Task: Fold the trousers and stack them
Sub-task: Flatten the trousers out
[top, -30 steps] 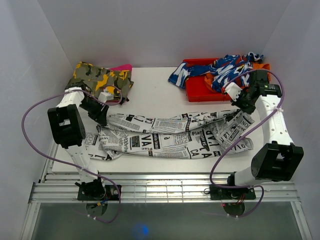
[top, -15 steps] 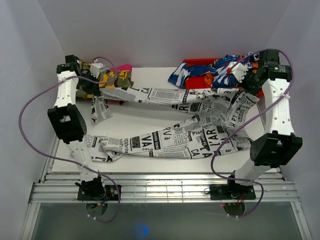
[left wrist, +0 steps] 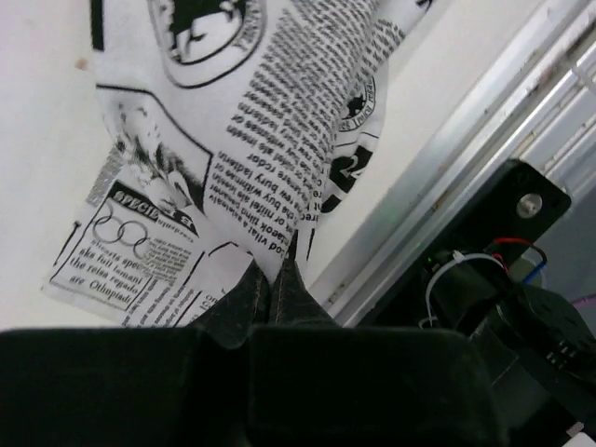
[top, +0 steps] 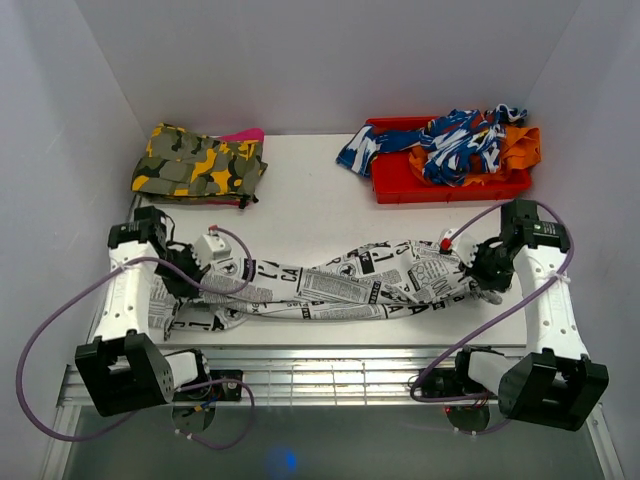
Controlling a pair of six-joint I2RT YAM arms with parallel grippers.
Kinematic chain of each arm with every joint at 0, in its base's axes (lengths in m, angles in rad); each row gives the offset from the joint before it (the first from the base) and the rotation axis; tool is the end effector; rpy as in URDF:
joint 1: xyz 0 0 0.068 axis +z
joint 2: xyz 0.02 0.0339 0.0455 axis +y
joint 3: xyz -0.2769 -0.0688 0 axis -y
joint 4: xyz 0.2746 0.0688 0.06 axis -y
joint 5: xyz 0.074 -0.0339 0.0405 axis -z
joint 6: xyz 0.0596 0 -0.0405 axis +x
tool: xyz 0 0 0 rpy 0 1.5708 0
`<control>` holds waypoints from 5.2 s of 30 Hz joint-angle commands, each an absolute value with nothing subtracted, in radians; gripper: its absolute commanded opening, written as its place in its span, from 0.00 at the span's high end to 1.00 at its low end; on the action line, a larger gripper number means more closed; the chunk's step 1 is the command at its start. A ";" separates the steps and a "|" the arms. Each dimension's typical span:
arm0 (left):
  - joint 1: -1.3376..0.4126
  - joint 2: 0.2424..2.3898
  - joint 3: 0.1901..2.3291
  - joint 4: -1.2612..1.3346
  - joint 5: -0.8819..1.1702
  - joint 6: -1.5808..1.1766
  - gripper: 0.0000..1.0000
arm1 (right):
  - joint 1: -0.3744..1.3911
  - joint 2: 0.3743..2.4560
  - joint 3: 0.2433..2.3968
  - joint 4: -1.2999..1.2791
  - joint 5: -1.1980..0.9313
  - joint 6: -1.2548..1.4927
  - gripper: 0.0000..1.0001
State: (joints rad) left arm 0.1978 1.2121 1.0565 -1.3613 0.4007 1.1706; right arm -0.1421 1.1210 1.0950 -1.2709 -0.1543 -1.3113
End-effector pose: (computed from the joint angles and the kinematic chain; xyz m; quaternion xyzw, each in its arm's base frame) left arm 0.2108 0.0185 0.2608 0.4627 0.8635 -0.1375 0.1462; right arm 0.2108 -0.0209 0.2878 -0.5538 0.8179 -0.0334 0.1525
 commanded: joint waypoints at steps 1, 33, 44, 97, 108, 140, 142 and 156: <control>0.196 1.260 0.889 -1.381 0.290 1.241 1.00 | -0.144 1.126 1.008 -1.286 -0.051 -1.787 0.92; 0.378 1.910 2.018 -1.141 0.368 0.707 1.00 | -0.199 1.639 1.855 -1.307 -0.146 -1.543 0.92; 0.497 1.477 0.963 -0.939 0.236 1.154 1.00 | -0.213 1.091 0.890 -1.145 0.036 -1.859 0.90; 0.474 1.979 1.443 -1.043 0.089 1.411 0.55 | 0.037 1.804 1.233 -1.028 0.161 -1.144 0.24; 0.477 1.971 1.672 -1.287 0.215 1.508 0.52 | 0.038 1.804 1.345 -1.097 0.126 -1.134 0.25; 0.543 1.644 1.544 -0.928 0.387 1.337 1.00 | 0.014 1.897 1.219 -0.957 0.192 -1.060 0.51; 0.636 1.464 1.211 -0.862 0.400 1.461 1.00 | -0.028 1.910 1.245 -0.953 0.212 -1.069 0.53; 0.877 1.334 1.049 -1.221 0.498 1.588 0.32 | -0.060 1.798 1.554 -1.248 0.011 -1.111 0.42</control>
State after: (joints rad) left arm 0.8646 1.2827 0.7845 -0.9569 0.3099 1.5948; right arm -0.0658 1.8931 1.4269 -1.0534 0.1726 -1.0878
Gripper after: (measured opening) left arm 0.646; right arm 0.572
